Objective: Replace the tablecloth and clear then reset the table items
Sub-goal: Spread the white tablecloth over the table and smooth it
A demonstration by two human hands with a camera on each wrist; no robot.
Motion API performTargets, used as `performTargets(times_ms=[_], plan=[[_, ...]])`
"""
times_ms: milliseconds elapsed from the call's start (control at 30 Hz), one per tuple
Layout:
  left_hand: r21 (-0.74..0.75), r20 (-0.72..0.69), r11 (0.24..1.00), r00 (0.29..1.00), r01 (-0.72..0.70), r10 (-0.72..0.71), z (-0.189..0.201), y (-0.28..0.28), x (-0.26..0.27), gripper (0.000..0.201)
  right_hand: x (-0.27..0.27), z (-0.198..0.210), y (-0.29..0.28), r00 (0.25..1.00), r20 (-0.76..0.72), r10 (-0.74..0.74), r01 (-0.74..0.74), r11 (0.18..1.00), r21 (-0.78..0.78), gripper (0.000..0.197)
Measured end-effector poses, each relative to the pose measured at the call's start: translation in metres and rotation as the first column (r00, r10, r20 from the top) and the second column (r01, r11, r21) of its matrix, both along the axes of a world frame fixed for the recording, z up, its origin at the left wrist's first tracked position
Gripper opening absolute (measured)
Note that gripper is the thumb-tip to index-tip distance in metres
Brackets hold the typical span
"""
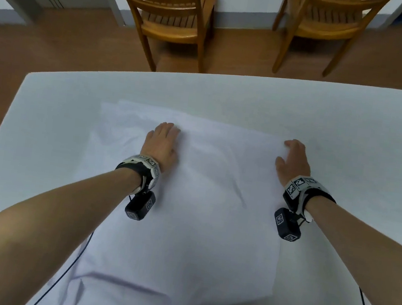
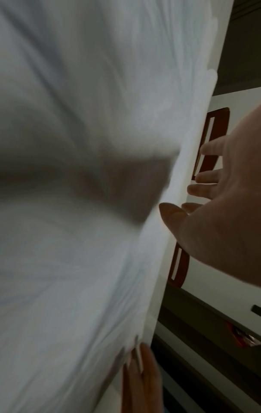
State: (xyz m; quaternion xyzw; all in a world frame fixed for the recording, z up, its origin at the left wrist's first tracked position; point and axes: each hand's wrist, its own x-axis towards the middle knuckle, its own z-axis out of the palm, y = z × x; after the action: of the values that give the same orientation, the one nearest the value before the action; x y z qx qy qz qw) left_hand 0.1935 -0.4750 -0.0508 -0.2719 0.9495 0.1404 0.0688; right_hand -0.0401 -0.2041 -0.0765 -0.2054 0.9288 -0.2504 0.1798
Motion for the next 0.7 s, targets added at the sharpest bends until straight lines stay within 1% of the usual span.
performTargets(times_ms=[67,133,233,300,433,500,567,633,700], plan=[[0.045,0.044,0.999,0.999,0.009,-0.011,-0.005,0.018,0.024,0.056,0.015,0.001,0.001,0.997,-0.016,0.069,-0.068,0.997,0.029,0.048],[0.079,0.115,0.997,0.993,-0.015,0.005,-0.009,0.034,0.052,0.053,0.033,0.002,0.001,0.991,-0.023,0.129,-0.128,0.991,0.043,0.048],[0.135,0.211,0.987,0.976,-0.086,0.056,-0.010,0.059,0.097,0.057,0.064,0.004,0.006,0.975,-0.002,0.222,-0.222,0.974,0.046,0.046],[0.147,0.245,0.982,0.966,-0.122,0.084,-0.007,0.077,0.126,0.060,0.087,0.006,0.010,0.958,0.025,0.287,-0.288,0.956,0.052,0.042],[0.154,0.322,0.977,0.942,-0.150,0.094,-0.003,0.118,0.181,0.066,0.135,0.009,0.018,0.911,0.087,0.403,-0.408,0.911,0.059,0.035],[0.154,0.323,0.978,0.942,-0.144,0.088,-0.009,0.138,0.207,0.070,0.159,0.010,0.024,0.886,0.077,0.458,-0.462,0.886,0.044,0.024],[0.169,0.320,0.974,0.943,-0.149,0.089,-0.012,0.162,0.239,0.071,0.189,0.012,0.032,0.857,0.123,0.500,-0.510,0.858,0.058,0.011],[0.170,0.304,0.975,0.949,-0.141,0.085,-0.014,0.183,0.269,0.065,0.216,0.015,0.039,0.804,0.213,0.555,-0.583,0.807,0.100,0.004],[0.146,0.277,0.979,0.956,-0.145,0.100,-0.011,0.202,0.294,0.054,0.239,0.018,0.045,0.747,0.260,0.611,-0.655,0.743,0.136,0.005]])
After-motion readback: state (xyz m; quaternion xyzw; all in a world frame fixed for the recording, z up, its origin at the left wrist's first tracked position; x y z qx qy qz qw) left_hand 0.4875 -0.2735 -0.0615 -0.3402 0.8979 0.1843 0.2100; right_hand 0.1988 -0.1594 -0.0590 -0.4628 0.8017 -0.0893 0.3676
